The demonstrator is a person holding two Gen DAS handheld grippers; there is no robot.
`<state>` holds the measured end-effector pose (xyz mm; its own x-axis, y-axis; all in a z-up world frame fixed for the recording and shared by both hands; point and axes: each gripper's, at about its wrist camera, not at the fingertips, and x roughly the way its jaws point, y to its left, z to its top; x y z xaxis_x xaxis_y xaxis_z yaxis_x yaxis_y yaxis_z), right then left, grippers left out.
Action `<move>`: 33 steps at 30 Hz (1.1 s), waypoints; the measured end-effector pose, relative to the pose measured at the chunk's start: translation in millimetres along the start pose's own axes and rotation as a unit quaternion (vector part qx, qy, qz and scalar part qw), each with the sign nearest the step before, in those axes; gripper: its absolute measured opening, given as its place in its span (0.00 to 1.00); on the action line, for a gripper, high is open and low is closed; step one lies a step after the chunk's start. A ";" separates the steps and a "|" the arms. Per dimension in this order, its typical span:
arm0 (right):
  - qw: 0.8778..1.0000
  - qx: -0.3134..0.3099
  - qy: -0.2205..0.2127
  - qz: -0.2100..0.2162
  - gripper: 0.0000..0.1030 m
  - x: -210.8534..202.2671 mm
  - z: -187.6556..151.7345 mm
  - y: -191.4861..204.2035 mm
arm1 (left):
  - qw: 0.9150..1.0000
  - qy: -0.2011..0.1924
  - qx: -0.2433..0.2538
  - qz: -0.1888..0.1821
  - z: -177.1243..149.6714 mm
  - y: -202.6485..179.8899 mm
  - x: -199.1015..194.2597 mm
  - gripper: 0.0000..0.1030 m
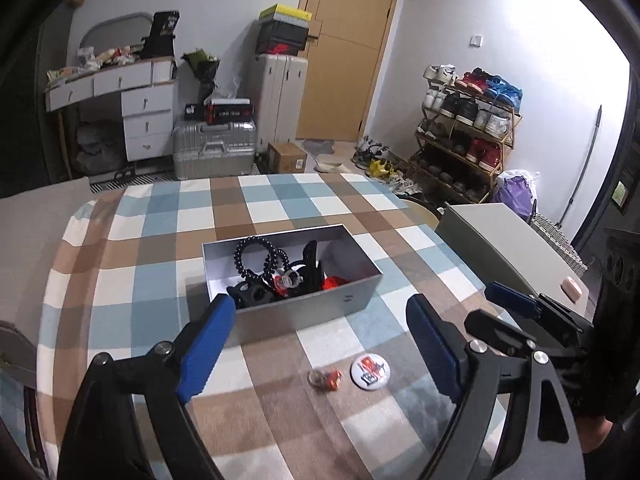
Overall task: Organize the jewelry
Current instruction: 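Withdraw both grippers from the box toward the white badge and red figurine, then grasp the white printed badge with the right gripper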
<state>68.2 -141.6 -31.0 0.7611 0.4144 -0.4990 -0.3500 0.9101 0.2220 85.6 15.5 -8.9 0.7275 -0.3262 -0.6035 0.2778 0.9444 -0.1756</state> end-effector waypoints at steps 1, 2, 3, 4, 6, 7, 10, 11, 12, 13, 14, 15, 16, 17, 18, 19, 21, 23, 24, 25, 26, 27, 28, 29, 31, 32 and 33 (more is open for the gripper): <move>1.000 0.001 0.002 0.003 0.73 -2.4 -4.2 0.9 | 1.000 0.001 -0.002 0.007 -4.7 -1.1 -1.0 0.86; 1.000 0.006 0.005 0.003 0.73 -4.8 -10.6 1.7 | 1.000 0.002 -0.007 0.013 -10.6 -2.8 -1.0 0.88; 1.000 0.009 0.008 0.002 0.76 -5.0 -14.9 2.2 | 1.000 0.003 -0.009 0.014 -16.3 -4.3 -0.3 0.89; 1.000 0.010 0.012 0.001 0.79 -5.6 -21.6 3.0 | 1.000 0.006 -0.010 0.016 -22.1 -5.7 0.7 0.90; 1.000 0.004 0.021 -0.007 0.82 -5.7 -34.9 4.9 | 1.000 0.006 -0.013 0.027 -33.6 -6.3 -0.8 0.96; 0.999 0.002 0.029 -0.013 0.83 -4.6 -41.4 5.2 | 0.999 0.007 -0.017 0.031 -38.7 -5.4 0.2 0.99; 0.998 0.007 0.052 -0.016 0.84 0.0 -58.9 2.0 | 0.998 0.015 -0.041 0.033 -50.4 1.8 2.2 0.99; 0.998 0.009 0.063 -0.019 0.84 2.6 -64.0 0.0 | 0.998 0.022 -0.052 0.033 -55.3 1.4 -4.9 0.99; 0.997 0.011 0.071 -0.017 0.84 4.3 -68.6 -2.6 | 0.997 0.025 -0.060 0.032 -58.3 4.7 -4.5 0.99; 0.997 0.012 0.076 -0.017 0.84 5.7 -71.8 -4.6 | 0.997 0.026 -0.066 0.031 -61.8 6.4 -6.4 0.99; 0.996 0.013 0.083 -0.017 0.84 7.9 -74.4 -6.6 | 0.997 0.028 -0.071 0.032 -66.0 8.2 -8.1 0.99; 0.996 0.012 0.089 -0.015 0.84 10.4 -76.0 -8.3 | 0.996 0.030 -0.077 0.033 -71.1 10.1 -9.9 0.99; 0.995 0.010 0.093 -0.014 0.84 12.2 -78.1 -9.2 | 0.995 0.033 -0.084 0.032 -77.4 11.6 -12.5 0.99; 0.995 0.008 0.099 -0.014 0.84 15.5 -79.1 -9.0 | 0.995 0.037 -0.086 0.031 -81.4 12.8 -13.4 0.99; 0.994 0.003 0.107 -0.014 0.84 20.5 -79.0 -8.7 | 0.995 0.041 -0.087 0.034 -86.0 13.5 -14.3 0.99; 0.993 -0.002 0.114 -0.012 0.84 25.9 -78.4 -7.7 | 0.995 0.045 -0.086 0.037 -91.1 13.7 -15.3 0.99; 0.992 -0.016 0.124 -0.011 0.84 37.6 -75.6 -4.3 | 0.994 0.051 -0.088 0.039 -98.6 14.8 -17.1 0.99; 0.990 -0.034 0.133 -0.016 0.84 51.6 -71.5 -0.4 | 0.994 0.055 -0.092 0.039 -105.0 16.3 -19.0 0.99; 0.989 -0.046 0.138 -0.027 0.84 59.3 -69.8 2.2 | 0.993 0.055 -0.095 0.040 -108.2 17.5 -20.8 0.99; 0.987 -0.058 0.148 -0.032 0.84 68.6 -68.5 4.7 | 0.993 0.056 -0.097 0.041 -110.0 18.0 -20.9 0.99; 0.984 -0.068 0.159 -0.038 0.83 77.2 -67.3 7.1 | 0.992 0.057 -0.100 0.042 -112.3 19.6 -21.5 0.99; 0.982 -0.075 0.166 -0.041 0.82 83.0 -66.6 9.4 | 0.992 0.060 -0.105 0.043 -114.7 21.1 -22.4 0.99; 0.981 -0.087 0.168 -0.040 0.81 87.0 -65.6 13.3 | 0.992 0.063 -0.106 0.040 -116.0 22.1 -22.8 0.99; 0.980 -0.097 0.167 -0.038 0.81 89.4 -65.1 16.9 | 0.991 0.064 -0.108 0.039 -116.2 22.8 -22.4 0.99; 0.977 -0.119 0.171 -0.040 0.80 94.9 -65.0 23.7 | 0.991 0.066 -0.110 0.039 -117.9 24.4 -23.5 0.99; 0.976 -0.122 0.174 -0.041 0.79 97.4 -64.7 25.1 | 0.991 0.067 -0.110 0.038 -118.2 25.5 -23.4 0.99; 0.976 -0.122 0.177 -0.043 0.76 99.6 -64.4 25.5 | 0.991 0.068 -0.112 0.038 -118.2 26.6 -23.7 0.99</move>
<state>99.9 -77.5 -129.0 0.5727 0.2695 -0.7742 -0.4452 0.8953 -0.0176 1.6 53.1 -91.3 0.6458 -0.2599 -0.7179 0.0684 0.9562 -0.2847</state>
